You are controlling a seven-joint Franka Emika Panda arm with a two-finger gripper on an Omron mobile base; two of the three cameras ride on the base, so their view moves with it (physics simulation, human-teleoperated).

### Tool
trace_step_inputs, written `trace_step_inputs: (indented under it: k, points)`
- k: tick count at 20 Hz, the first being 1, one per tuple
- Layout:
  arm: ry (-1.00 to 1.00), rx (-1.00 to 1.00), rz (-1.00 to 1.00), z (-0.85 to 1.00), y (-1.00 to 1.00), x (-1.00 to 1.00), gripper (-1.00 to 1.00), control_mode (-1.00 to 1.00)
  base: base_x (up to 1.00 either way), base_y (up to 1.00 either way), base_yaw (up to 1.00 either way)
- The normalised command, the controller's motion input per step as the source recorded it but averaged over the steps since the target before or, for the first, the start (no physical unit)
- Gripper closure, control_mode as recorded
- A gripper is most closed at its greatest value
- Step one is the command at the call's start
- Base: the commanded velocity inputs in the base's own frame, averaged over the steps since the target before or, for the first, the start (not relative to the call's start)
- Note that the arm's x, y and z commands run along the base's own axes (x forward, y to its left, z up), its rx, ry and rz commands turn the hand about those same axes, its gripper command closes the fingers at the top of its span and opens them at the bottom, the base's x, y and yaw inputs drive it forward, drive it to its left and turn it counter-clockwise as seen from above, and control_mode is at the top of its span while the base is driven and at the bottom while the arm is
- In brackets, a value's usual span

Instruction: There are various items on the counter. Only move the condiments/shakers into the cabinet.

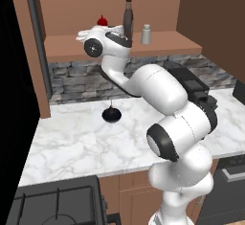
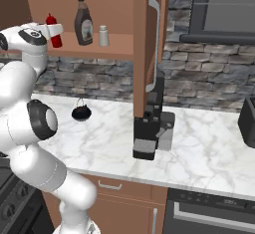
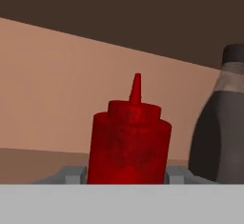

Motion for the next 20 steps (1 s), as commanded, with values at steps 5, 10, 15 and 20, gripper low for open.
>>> trace_step_inputs:
  k: [5,10,15,20]
  points:
    - [0.01,0.0,0.0,-0.04,0.0,0.32,1.0,-1.0,0.0,0.0,0.0]
    - [0.04,0.0,0.0,-0.06,0.0,0.46,1.0,-1.0,0.0,0.0,0.0]
    - [0.03,0.0,0.0,-0.07,0.0,0.25,-1.0,-1.0,0.0,0.0,0.0]
    - [0.0,0.0,0.0,0.0,0.0,0.0,-1.0,-1.0,0.0,0.0,0.0]
